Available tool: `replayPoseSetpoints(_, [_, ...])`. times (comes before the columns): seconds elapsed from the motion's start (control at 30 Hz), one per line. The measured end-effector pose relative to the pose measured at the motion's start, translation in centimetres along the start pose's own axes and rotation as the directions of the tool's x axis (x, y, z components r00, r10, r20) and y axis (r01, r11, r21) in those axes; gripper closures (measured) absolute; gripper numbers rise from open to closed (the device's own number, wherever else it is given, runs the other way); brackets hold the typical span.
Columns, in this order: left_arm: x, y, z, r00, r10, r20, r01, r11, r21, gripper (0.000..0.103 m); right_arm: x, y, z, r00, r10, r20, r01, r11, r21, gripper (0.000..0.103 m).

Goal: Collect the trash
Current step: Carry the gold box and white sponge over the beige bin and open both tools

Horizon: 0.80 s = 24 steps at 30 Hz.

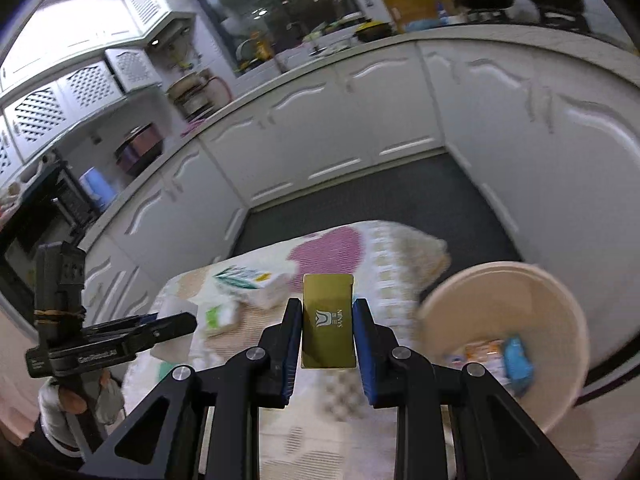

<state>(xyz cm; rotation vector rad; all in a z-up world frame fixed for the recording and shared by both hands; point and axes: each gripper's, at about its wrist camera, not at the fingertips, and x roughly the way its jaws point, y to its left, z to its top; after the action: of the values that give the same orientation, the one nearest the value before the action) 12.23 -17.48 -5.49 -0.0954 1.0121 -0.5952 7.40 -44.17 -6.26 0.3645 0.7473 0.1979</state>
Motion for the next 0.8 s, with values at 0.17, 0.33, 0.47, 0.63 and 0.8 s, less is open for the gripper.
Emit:
replayPoseSetpoints(0.17, [3.8,-4.9,1.0,0.997,-0.055,-0.052,0.058,0.997,0.048,0.066,-1.6,-4.3,-0.2,0.997,-0.078,0.019,0.077,0.996,0.041,0.079])
replayPoseSetpoints(0.33, [8.0,-8.8,1.4,0.992,-0.082,-0.095,0.089,0.993,0.074,0.065,-1.6,-8.4,-1.1,0.985,-0.171,0.007,0.170,0.982,0.084,0.079])
replayPoseSetpoints(0.47, [11.7,-10.2,1.3,0.986,-0.110,-0.121,0.116,0.992,0.041,0.062,-0.5,-10.7,-2.1,0.974,-0.223,-0.022,0.224,0.968,0.112,0.078])
replayPoseSetpoints(0.63, [14.3,-10.7,0.8,0.981,-0.134,-0.143,0.137,0.990,0.015,0.047,0.7,-12.3,-3.1,0.970,-0.236,-0.061,0.243,0.960,0.143,0.069])
replayPoseSetpoints(0.8, [14.5,-10.3,0.3,0.979,-0.138,-0.151,0.141,0.990,0.005,0.042,0.7,-12.6,-3.8,0.972,-0.223,-0.072,0.232,0.960,0.157,0.064])
